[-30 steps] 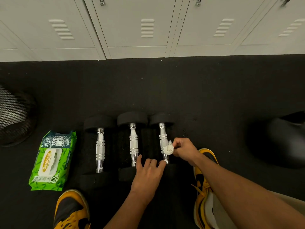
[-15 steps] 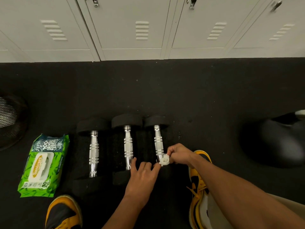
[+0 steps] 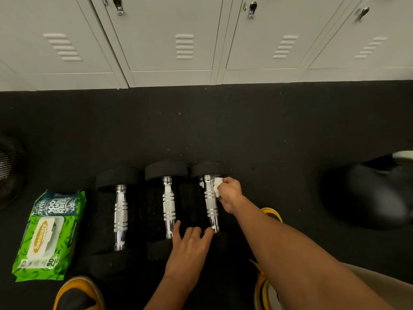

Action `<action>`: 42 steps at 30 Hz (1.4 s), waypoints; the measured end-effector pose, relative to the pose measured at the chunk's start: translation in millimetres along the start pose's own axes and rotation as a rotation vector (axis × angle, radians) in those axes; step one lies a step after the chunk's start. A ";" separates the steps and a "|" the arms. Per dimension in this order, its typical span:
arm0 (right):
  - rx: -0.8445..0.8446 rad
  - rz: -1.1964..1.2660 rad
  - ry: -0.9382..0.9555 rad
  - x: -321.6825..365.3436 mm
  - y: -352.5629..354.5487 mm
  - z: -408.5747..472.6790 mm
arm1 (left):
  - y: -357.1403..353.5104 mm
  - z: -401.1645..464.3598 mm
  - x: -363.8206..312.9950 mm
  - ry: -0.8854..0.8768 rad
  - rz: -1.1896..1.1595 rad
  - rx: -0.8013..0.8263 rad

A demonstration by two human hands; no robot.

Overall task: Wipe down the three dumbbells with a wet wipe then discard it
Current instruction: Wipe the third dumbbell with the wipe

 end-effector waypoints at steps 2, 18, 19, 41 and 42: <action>-0.006 0.114 -0.040 2.8 -2.3 0.2 | -2.0 -0.7 0.9 0.011 0.000 0.020; 0.202 -0.036 -0.168 -19.2 12.6 -24.2 | -1.5 -1.2 0.9 0.063 0.004 0.111; 0.195 -0.076 -0.175 -19.9 13.4 -23.3 | 0.4 -1.0 0.8 0.071 0.010 0.120; 0.349 -0.746 -0.095 -24.8 25.9 -62.9 | 2.3 -1.4 -2.0 0.066 -0.021 0.115; 0.358 -0.777 -0.072 -22.4 24.7 -65.2 | 2.4 -1.1 -1.7 0.066 -0.028 0.121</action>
Point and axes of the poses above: each hand's wrist, its own z-axis towards the middle knuckle, its own y-axis out of the back of the hand, x = y × z, the point moved 6 cm from there along z, towards the middle knuckle
